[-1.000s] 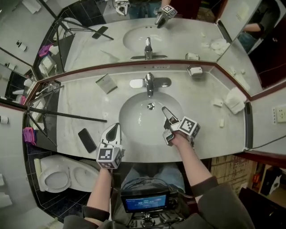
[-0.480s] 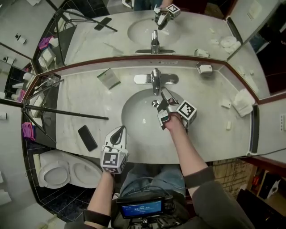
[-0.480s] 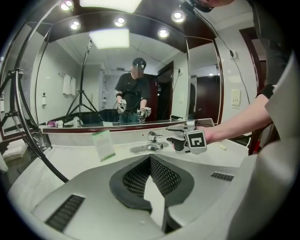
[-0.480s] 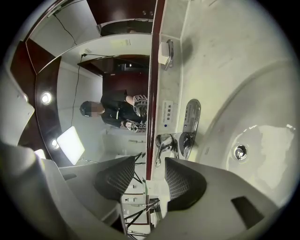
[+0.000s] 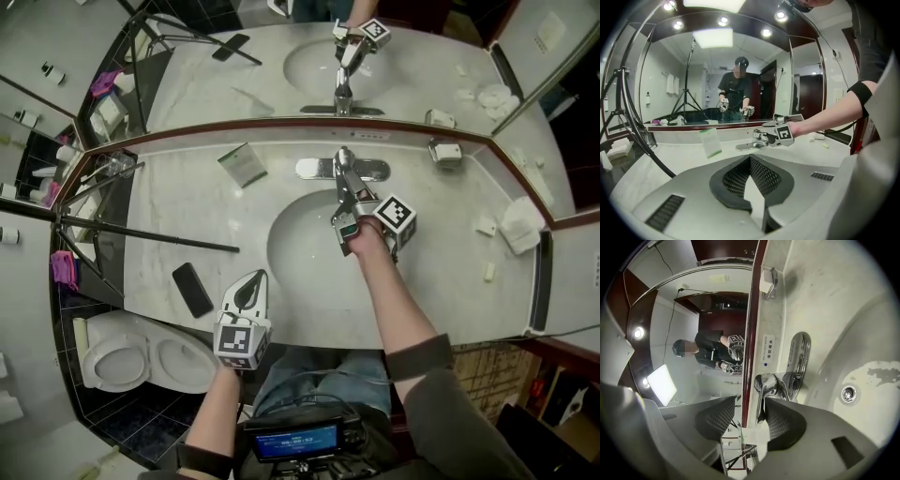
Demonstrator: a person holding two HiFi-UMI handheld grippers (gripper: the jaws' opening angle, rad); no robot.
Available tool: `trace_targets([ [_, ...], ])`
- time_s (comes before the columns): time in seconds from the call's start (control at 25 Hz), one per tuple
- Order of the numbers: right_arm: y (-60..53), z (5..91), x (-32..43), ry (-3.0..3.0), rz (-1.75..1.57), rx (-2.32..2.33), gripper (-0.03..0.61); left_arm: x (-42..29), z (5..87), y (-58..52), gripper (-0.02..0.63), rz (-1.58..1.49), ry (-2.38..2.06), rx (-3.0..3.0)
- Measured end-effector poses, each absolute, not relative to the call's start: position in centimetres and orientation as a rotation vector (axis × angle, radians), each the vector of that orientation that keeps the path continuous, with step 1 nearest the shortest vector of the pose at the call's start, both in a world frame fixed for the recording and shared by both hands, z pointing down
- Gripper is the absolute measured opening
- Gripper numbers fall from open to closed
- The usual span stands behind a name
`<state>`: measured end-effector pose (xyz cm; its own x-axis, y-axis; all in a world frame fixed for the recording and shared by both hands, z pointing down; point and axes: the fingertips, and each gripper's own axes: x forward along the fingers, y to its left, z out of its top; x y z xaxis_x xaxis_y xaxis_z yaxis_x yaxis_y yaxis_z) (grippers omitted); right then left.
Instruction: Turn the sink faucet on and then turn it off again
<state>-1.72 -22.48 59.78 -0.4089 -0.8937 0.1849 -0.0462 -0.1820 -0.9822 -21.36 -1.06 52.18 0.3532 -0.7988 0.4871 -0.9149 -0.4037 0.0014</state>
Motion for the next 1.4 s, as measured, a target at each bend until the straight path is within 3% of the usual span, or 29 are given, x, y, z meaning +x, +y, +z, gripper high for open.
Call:
trace_targets([
  [0.36,-24.8,60.2,-0.9,1.390,-1.750,-1.167,0.183,-22.2,53.4,-1.2,0.002,0.618,-1.520,2.320],
  [1.4,-25.7,59.7,-1.2,1.239,-1.915,-1.189,0.153,-21.8,53.2,-1.7,0.002,0.606,-1.523,2.332],
])
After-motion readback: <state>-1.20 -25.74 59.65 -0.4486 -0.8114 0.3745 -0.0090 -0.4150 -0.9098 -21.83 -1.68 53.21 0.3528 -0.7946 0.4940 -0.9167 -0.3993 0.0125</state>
